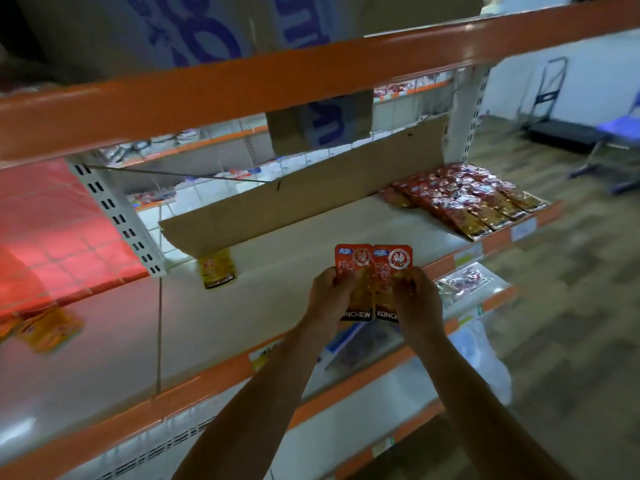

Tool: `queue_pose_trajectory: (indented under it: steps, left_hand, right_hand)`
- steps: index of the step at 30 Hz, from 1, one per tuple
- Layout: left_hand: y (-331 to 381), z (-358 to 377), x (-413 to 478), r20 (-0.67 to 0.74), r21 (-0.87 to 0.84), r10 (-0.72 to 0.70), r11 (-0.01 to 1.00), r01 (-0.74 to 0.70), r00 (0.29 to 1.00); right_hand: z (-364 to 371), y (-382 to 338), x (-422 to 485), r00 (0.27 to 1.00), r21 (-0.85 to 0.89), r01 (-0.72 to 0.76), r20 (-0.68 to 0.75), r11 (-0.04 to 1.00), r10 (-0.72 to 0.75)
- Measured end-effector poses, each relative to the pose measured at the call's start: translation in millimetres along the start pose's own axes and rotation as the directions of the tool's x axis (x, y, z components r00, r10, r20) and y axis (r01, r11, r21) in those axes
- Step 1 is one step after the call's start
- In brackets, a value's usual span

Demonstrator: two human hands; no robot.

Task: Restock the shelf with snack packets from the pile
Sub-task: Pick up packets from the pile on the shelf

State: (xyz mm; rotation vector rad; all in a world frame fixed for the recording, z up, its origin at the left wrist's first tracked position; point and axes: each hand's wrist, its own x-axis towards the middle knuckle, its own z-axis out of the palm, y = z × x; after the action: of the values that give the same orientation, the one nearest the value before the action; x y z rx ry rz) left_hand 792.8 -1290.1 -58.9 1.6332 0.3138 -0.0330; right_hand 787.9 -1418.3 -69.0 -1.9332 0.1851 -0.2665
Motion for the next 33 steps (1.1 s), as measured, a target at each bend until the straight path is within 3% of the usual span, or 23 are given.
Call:
queue_pose_trajectory:
  steps: [8,19,25,33]
  left_hand:
    - [12.0,67.1,84.2,-0.01,0.008,-0.033,0.999,0.033,0.999]
    - [29.8,117.5,190.6,-0.112,0.056,-0.073,0.995,0.08,0.991]
    - [37.9,137.2,224.5,-0.142,0.086,-0.093,0.991,0.105,0.986]
    - [45.9,160.7,263.6,-0.314,0.121,-0.115,0.98,0.16,0.942]
  right_hand:
    - [-24.3,20.1,84.3,0.994,0.021,-0.038,-0.105,0.999,0.04]
    - [-34.3,35.4,193.8,0.99,0.058,-0.056,-0.128,0.997,0.063]
    - [-44.1,41.2,251.4,0.998,0.109,-0.005,-0.061,0.994,0.012]
    - [-59.6,43.6,321.6,0.997,0.132,0.077,0.023,0.988,-0.08]
